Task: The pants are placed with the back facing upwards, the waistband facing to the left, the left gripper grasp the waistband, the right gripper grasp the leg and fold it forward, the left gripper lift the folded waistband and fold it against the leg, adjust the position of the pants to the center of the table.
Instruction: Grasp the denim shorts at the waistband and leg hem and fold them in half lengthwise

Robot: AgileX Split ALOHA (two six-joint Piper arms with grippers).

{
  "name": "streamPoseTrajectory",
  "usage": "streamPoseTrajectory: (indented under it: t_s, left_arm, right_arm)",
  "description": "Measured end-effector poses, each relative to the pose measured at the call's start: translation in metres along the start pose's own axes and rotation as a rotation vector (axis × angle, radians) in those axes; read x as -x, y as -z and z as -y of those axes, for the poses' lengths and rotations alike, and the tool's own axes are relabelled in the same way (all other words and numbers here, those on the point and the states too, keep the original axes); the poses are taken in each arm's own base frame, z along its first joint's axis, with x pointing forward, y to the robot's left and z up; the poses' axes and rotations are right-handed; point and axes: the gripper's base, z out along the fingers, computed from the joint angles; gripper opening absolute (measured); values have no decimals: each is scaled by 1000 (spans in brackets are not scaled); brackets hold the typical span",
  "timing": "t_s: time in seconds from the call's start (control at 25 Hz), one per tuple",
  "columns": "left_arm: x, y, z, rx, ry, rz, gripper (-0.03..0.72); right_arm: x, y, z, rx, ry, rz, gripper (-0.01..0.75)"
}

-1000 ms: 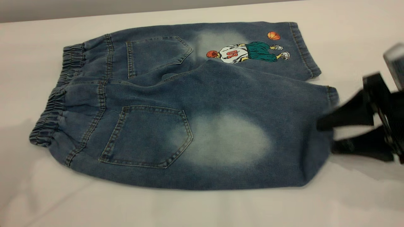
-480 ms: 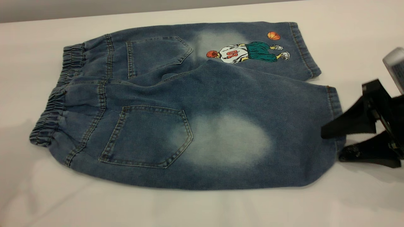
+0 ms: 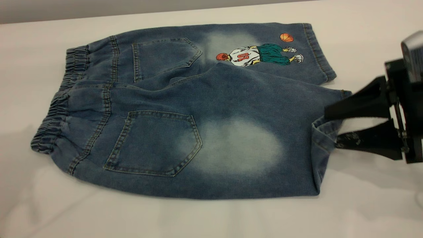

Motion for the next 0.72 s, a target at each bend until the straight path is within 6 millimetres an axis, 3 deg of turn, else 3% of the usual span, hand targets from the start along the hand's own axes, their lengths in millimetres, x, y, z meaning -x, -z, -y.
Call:
streamPoseTrajectory:
  t_s: [0.28, 0.72]
  left_arm:
    - [-1, 0, 0, 2, 0, -11, 467]
    - [-1, 0, 0, 1, 1, -11, 467]
  right_arm:
    - [5, 0, -6, 66, -21, 50, 391]
    - [0, 6, 28, -332, 16, -4, 390]
